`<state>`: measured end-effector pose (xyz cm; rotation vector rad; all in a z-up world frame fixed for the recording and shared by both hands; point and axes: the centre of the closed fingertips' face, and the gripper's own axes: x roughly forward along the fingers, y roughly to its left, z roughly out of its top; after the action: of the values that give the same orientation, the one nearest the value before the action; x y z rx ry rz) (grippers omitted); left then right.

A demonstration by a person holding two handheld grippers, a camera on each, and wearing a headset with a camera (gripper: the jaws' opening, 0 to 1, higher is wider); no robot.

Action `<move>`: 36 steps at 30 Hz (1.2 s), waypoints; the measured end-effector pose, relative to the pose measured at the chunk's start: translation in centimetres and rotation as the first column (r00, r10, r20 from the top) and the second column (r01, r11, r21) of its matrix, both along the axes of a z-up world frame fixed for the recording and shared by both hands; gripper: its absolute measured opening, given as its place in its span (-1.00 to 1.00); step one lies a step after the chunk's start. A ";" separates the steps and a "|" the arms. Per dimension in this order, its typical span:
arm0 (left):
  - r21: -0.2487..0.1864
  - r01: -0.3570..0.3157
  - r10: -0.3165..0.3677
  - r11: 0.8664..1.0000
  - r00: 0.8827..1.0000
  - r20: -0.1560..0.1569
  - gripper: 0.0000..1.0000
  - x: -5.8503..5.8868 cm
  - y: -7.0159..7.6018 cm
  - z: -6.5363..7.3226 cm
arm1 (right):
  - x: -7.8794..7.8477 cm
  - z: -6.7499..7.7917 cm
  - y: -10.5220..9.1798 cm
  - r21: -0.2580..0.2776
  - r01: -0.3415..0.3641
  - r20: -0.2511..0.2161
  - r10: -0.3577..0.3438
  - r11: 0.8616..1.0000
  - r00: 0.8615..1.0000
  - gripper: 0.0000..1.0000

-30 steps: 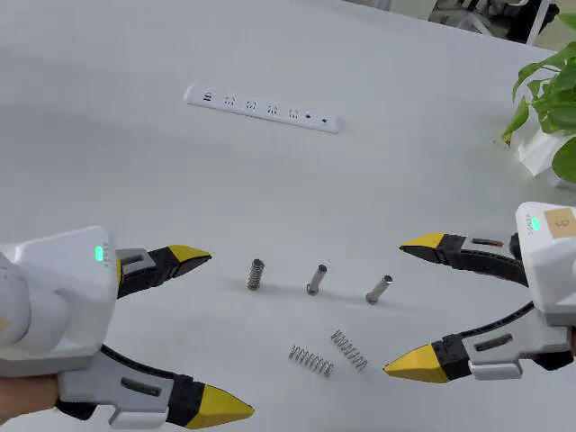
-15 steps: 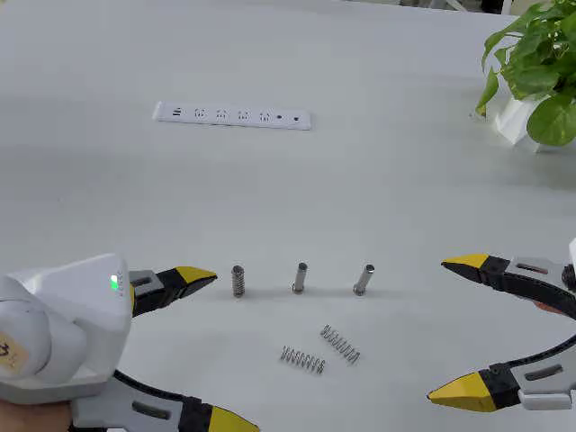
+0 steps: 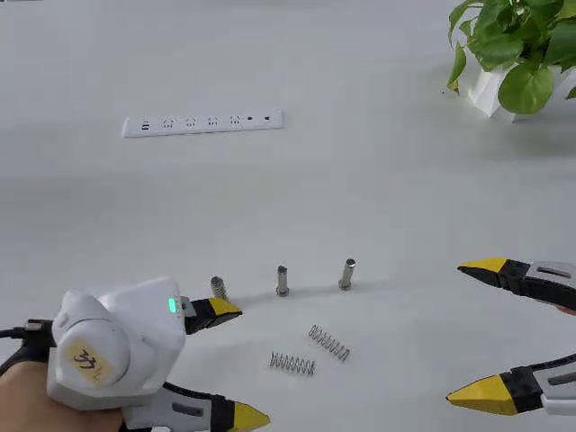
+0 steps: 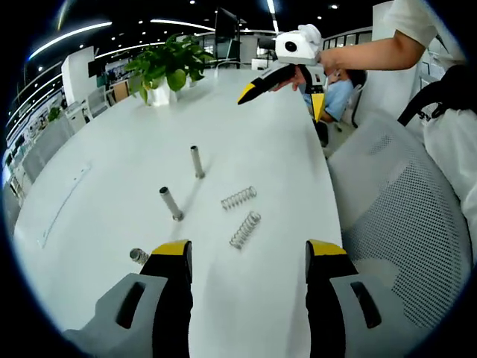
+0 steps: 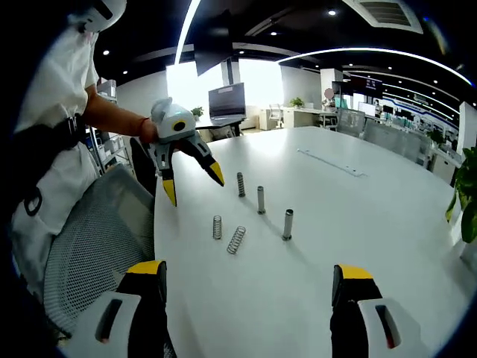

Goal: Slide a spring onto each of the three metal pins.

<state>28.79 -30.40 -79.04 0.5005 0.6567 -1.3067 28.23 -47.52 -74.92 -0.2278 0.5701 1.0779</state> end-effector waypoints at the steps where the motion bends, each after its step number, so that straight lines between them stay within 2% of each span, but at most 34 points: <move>1: 0.023 0.004 -0.004 1.000 1.000 0.000 0.05 0.1 -0.2 -0.4 | 0.0 0.0 -0.2 0.001 0.004 0.002 -0.004 1.000 1.000 0.81; 3: 0.062 0.007 -0.008 0.998 1.000 0.003 -0.11 0.3 -0.3 -1.0 | -0.1 0.0 -0.3 0.000 0.010 0.003 -0.010 1.000 1.000 0.79; 6: 0.063 0.030 -0.030 0.998 1.000 -0.008 -0.14 0.3 -1.5 -1.4 | -0.1 0.0 -0.4 0.011 0.020 0.005 -0.020 1.000 1.000 0.78; 8: 0.126 0.058 -0.061 0.990 0.998 0.021 -0.25 0.6 -1.5 -2.0 | -0.2 -0.2 -0.5 0.010 0.024 0.003 -0.024 1.000 1.000 0.78; 10: 0.132 0.068 -0.070 0.989 0.997 0.015 -0.34 0.7 -2.0 -2.4 | -0.2 -0.2 -0.6 0.014 0.032 0.006 -0.032 0.999 0.999 0.77; 11: 0.172 0.075 -0.080 0.982 0.997 0.021 -0.37 0.9 -1.9 -2.9 | -0.2 -0.2 -0.6 0.017 0.036 0.007 -0.037 0.999 0.999 0.76; 13: 0.187 0.095 -0.101 0.978 0.995 0.024 -0.41 0.8 -2.2 -3.2 | -0.2 -0.2 -0.7 0.021 0.043 0.009 -0.043 0.999 0.999 0.76; 16: 0.243 0.124 -0.136 0.962 0.990 0.035 -0.50 0.9 -2.1 -4.2 | -0.3 -0.3 -0.9 0.023 0.051 0.007 -0.051 0.998 0.999 0.75; 23: 0.272 0.143 -0.156 0.952 0.987 0.028 -0.63 0.9 -2.3 -4.9 | -0.4 -0.3 -1.2 0.030 0.066 0.011 -0.067 0.997 0.998 0.73; 26: 0.308 0.164 -0.180 0.937 0.983 0.027 -0.66 0.9 -2.1 -5.5 | -0.6 -0.5 -1.3 0.030 0.070 0.005 -0.070 0.997 0.998 0.72; 27: 0.312 0.170 -0.186 0.935 0.982 0.023 -0.66 0.8 -2.0 -5.5 | -0.7 -0.6 -1.3 0.030 0.073 0.003 -0.073 0.997 0.997 0.72; 28: 0.303 0.169 -0.184 0.938 0.983 0.021 -0.69 0.8 -2.3 -5.5 | -0.7 -0.6 -1.4 0.031 0.074 0.004 -0.075 0.997 0.997 0.72; 31: 0.320 0.176 -0.194 0.931 0.981 0.023 -0.72 0.8 -2.6 -5.5 | -0.7 -0.6 -1.5 0.035 0.083 0.006 -0.083 0.996 0.997 0.71; 36: 0.336 0.202 -0.217 0.920 0.976 0.008 -0.80 0.4 -2.7 -5.6 | -0.8 -0.7 -1.7 0.034 0.087 0.009 -0.087 0.996 0.996 0.69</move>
<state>29.14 -33.07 -84.60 0.8958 0.8100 -1.3857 27.44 -49.23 -75.58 -0.1778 0.5473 1.0006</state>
